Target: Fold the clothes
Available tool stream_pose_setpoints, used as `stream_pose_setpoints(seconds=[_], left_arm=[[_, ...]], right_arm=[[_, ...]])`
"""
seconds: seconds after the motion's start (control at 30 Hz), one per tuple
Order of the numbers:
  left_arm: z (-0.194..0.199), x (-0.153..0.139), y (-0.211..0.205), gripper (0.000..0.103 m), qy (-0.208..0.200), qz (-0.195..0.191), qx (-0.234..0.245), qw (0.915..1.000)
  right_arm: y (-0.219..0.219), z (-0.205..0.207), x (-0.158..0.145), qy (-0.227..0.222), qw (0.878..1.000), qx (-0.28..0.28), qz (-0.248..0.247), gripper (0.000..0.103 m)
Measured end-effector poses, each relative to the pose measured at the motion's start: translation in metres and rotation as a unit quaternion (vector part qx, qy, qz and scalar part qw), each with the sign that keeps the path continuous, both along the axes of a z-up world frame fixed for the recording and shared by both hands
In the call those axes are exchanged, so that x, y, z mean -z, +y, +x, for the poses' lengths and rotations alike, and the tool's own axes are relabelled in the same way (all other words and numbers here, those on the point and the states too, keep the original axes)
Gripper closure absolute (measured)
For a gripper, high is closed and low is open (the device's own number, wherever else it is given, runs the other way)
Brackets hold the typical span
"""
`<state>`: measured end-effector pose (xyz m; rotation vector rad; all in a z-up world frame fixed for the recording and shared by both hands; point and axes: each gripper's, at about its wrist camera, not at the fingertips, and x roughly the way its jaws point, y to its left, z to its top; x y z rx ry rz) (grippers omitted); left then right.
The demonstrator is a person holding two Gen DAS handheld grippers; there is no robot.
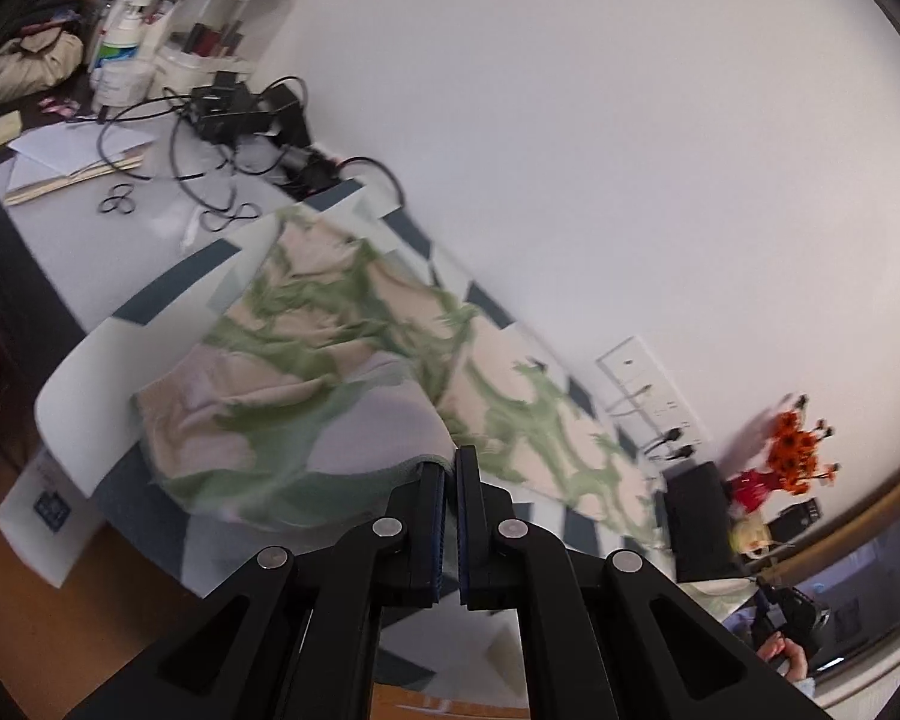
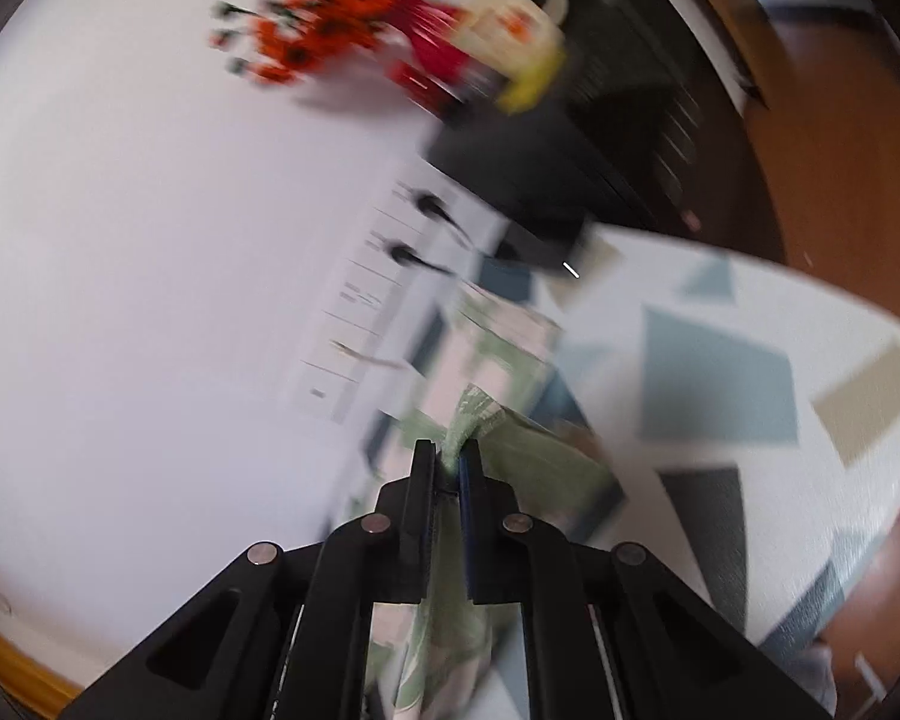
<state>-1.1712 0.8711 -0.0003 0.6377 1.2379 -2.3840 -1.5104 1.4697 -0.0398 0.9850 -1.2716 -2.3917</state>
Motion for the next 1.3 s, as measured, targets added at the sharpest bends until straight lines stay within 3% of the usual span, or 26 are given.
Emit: stream_pose_setpoints(seconds=[0.07, 0.2, 0.3, 0.6, 0.77, 1.07, 1.3], left_arm=[[-0.007, -0.003, -0.009, 0.101, 0.006, -0.001, 0.006, 1.0000], [-0.017, 0.000, -0.028, 0.101, 0.020, 0.016, 0.017, 0.9995], [-0.024, -0.001, -0.033, 0.101, 0.020, 0.007, 0.037, 0.9991], [-0.082, 0.002, -0.057, 0.101, 0.030, 0.018, 0.064, 0.9973], [-0.109, 0.000, -0.064, 0.101, 0.032, 0.019, 0.046, 0.9982], [-0.170, -0.012, -0.057, 0.101, 0.013, -0.016, 0.024, 0.9995], [-0.189, -0.007, -0.055, 0.101, -0.007, -0.007, 0.013, 0.9999]], right_arm=[[0.003, 0.001, -0.017, 0.025, 1.000, 0.013, -0.003, 0.096], [0.011, 0.010, -0.021, 0.022, 0.999, 0.042, -0.019, 0.096], [0.013, 0.024, -0.025, 0.028, 0.998, 0.057, -0.002, 0.096], [0.010, 0.016, -0.002, 0.001, 0.995, 0.092, 0.030, 0.096], [0.006, -0.022, 0.007, 0.002, 0.996, 0.082, 0.023, 0.096], [0.001, -0.089, 0.025, -0.001, 0.998, 0.065, 0.007, 0.096], [0.007, -0.122, 0.046, -0.019, 0.998, 0.060, -0.003, 0.096]])
